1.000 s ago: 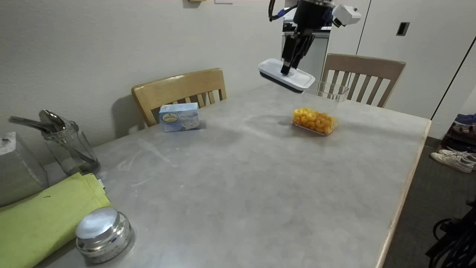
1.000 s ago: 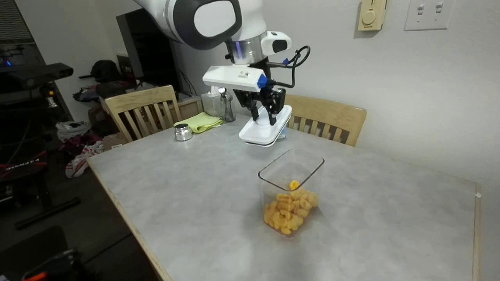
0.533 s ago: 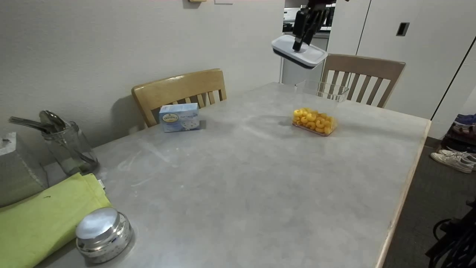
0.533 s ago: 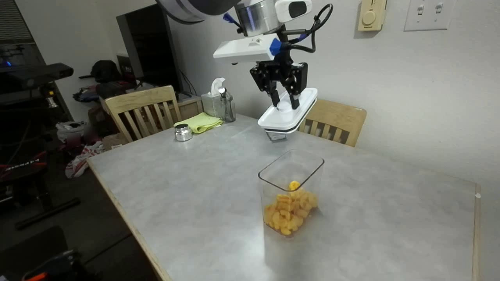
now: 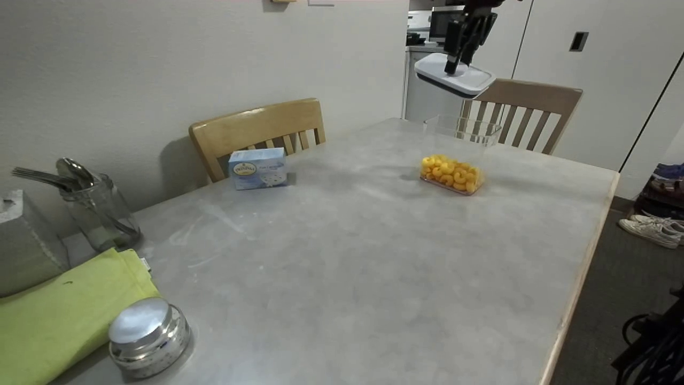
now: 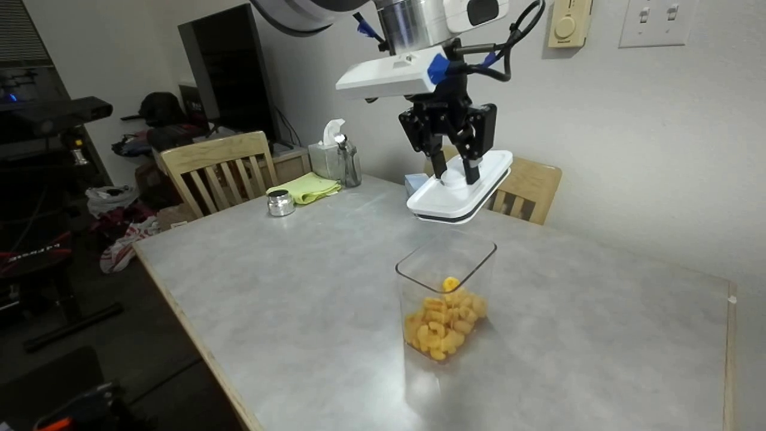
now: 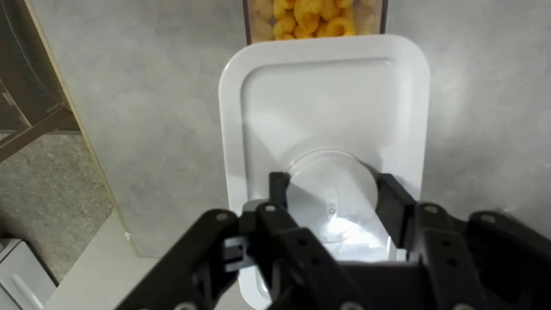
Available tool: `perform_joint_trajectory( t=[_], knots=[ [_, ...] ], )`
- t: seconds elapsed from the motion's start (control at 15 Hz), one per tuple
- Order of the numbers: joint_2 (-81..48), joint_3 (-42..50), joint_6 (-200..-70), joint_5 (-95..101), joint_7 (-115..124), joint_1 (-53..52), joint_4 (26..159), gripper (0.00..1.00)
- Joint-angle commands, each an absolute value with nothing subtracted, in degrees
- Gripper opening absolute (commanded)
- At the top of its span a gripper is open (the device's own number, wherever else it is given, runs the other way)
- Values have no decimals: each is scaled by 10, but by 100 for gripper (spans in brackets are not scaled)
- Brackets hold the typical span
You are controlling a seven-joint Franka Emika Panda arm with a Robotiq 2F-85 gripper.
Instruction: Put the white lid on top of the food container
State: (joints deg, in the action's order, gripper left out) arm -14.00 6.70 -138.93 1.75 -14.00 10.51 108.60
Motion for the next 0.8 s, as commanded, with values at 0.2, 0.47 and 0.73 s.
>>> perform_joint_trajectory(
  t=[0.2,0.47,0.73],
  knots=[
    [-140,59,-1393,-37,-186,127,1120,29],
    [-153,47,-1413,-117,-252,142,1142,29],
    [-169,41,-1413,-152,-291,153,1143,29]
  ],
)
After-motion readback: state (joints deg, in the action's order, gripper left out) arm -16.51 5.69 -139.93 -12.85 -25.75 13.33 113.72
